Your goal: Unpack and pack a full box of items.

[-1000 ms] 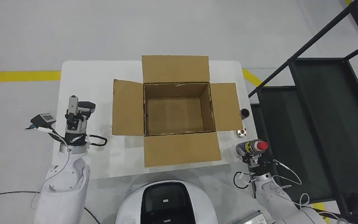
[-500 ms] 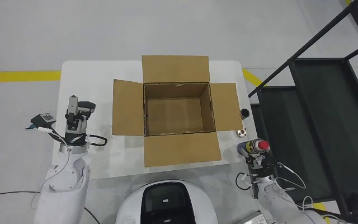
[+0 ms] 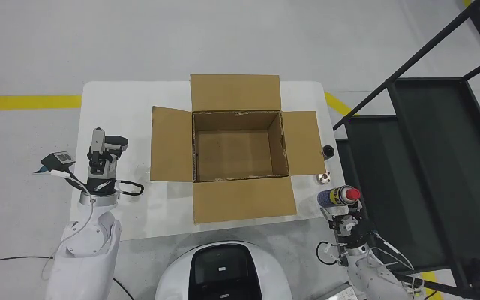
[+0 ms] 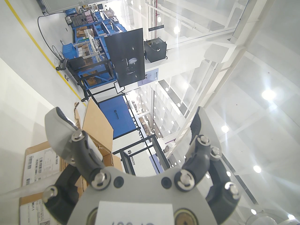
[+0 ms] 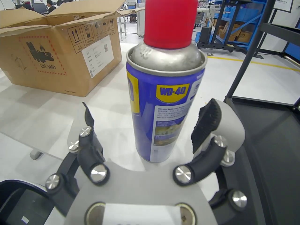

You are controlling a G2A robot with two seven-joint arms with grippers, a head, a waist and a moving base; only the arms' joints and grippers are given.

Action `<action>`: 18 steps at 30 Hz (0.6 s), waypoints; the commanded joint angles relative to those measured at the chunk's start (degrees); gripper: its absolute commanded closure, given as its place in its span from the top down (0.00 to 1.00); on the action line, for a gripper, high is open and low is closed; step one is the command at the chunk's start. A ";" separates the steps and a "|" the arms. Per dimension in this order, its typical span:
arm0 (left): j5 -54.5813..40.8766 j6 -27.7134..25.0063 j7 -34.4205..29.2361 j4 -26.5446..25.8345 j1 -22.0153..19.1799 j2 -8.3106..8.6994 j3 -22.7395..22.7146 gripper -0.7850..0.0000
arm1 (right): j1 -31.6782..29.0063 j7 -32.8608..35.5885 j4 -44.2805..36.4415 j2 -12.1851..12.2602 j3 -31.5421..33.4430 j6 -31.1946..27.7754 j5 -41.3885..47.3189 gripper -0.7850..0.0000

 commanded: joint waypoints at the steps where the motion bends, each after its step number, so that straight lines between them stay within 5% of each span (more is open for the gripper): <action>1: 0.00 0.00 0.01 0.00 0.00 0.00 0.00 1.00 | -0.59 0.24 -0.73 0.38 -0.25 -0.22 -0.35 1.00; 18: 0.00 0.00 0.01 0.00 0.00 0.00 0.00 1.00 | 5.29 4.66 6.70 -0.89 -2.26 -4.59 2.24 1.00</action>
